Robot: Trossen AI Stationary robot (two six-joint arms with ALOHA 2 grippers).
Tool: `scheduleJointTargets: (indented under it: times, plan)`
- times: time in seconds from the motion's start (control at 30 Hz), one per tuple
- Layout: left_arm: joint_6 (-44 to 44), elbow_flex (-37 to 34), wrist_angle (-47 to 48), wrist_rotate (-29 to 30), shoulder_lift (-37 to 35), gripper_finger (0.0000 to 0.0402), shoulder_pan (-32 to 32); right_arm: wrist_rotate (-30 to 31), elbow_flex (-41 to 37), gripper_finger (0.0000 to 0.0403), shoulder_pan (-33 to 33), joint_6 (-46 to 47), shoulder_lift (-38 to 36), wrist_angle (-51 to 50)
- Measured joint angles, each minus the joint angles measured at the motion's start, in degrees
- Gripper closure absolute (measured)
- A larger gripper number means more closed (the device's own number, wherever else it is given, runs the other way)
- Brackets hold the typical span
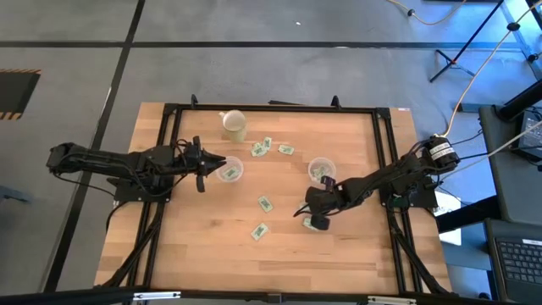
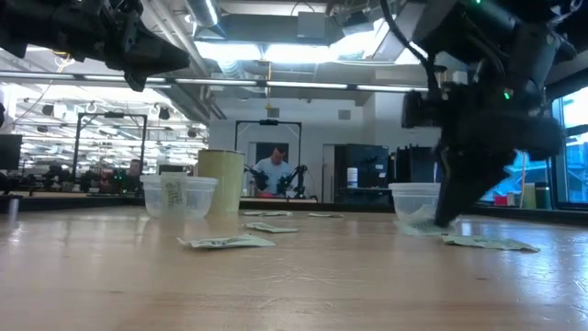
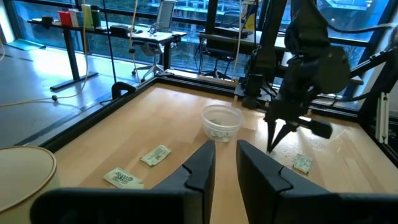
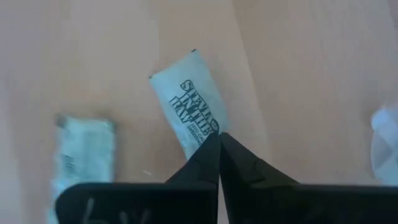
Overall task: Pick and place Stevia / Truvia into bins
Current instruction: Put the stevia packet into the right transparent container
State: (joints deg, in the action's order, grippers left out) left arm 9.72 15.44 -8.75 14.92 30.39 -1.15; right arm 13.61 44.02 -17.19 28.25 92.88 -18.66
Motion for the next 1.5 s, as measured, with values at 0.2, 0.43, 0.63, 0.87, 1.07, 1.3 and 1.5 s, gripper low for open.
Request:
scheduleJointTargets:
  times: [0.2, 0.43, 0.63, 0.87, 1.07, 1.3, 1.5]
  plan:
    - [0.0, 0.0, 0.9, 0.0, 0.0, 0.0341, 0.0, 0.1, 7.5, 0.0399, 0.0, -4.5, -3.2, -8.6]
    - [0.2, 0.0, 3.3, 0.0, 0.0, 0.0341, 0.0, 7.0, 19.5, 0.0401, 0.2, -8.9, -8.5, -28.2]
    - [0.2, 0.0, 3.4, -0.3, 0.0, 0.0341, 0.0, 9.8, 22.6, 0.0401, 4.3, -5.2, -10.7, -44.2]
    - [0.2, 0.0, 3.4, -0.5, 0.0, 0.0341, 0.0, 8.1, 17.3, 0.0400, 11.8, -8.1, -10.8, -43.0]
    - [0.2, 0.0, 3.4, -0.7, 0.0, 0.0341, 0.0, 5.8, 12.6, 0.0399, 16.3, -13.3, -10.8, -35.4]
    - [0.1, 0.0, 3.4, -0.7, 0.0, 0.0341, 0.0, 5.7, 9.0, 0.0399, 18.7, -13.9, -10.8, -31.1]
    - [0.1, 0.0, 3.4, -0.7, 0.0, 0.0341, 0.0, 5.6, 6.2, 0.0399, 18.9, -13.5, -10.8, -28.1]
